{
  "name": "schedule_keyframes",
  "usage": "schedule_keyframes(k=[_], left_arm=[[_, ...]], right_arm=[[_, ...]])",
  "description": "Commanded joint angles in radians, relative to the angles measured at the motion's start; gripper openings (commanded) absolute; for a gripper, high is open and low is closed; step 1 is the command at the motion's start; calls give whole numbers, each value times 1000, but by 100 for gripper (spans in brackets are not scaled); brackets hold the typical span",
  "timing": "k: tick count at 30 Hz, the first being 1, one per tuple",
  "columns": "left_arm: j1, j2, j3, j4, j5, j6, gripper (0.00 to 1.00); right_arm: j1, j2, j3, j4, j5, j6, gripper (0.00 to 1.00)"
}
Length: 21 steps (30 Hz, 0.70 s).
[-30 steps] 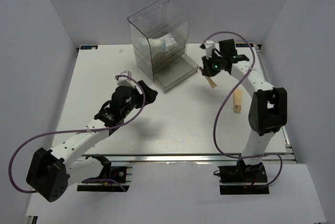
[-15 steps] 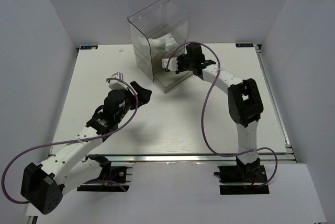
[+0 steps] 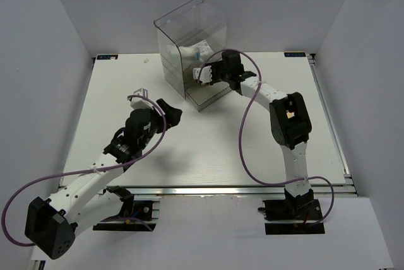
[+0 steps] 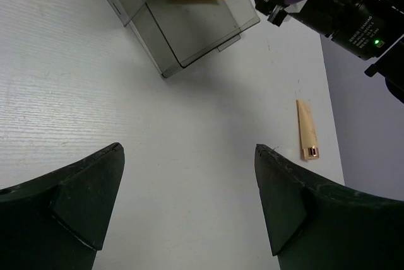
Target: Organize the makeup
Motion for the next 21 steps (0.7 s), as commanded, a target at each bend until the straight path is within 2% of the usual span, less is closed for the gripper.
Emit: schedule_keyframes(k=[1,2,3,4,5,6,7,8,9,10,11,12,13,16,21], left_arm=[[6,-7,-2,21,-3,-1,93],[7,-6,-7,25,-3,-2,93],[7,-4,-10,35,-1,-10,92],[6,-3,-13,39,-1,-12,91],[6,0,-16,45,1,-13,91],[6,7,-19,55,2,-15,90],[7,10,-21,58,5,-15,87],[7,13,-21,62,11,-13,85],[9,19,-21,68,13,-10,84],[7,22,-19,70,16,-8,83],[10,28,-21,70,19,-7,83],[10,36,-21,70,22,-2,83],[12,42,-21,100,25,-1,84],[13,69,-22,124,39,2,87],[18,109,-14,148,77,16,89]], right_arm=[[-19,-99,56,71,78,234,36],[-32,-117,67,56,127,462,19],[-71,-156,82,-51,134,585,6],[-102,-168,100,-134,128,711,0],[-130,-177,135,-224,103,952,0],[-198,-188,145,-319,77,1056,0],[-240,-197,139,-489,42,1140,9],[-277,-206,72,-553,-19,1266,16],[-353,-254,9,-590,-33,1307,24],[-392,-298,-74,-587,-36,1330,40],[-426,-343,-229,-574,-32,1330,46],[-479,-419,-285,-570,-18,1325,55],[-519,-450,-327,-575,-6,1321,73],[-588,-501,-407,-641,81,1322,84],[-619,-555,-549,-583,211,1295,86]])
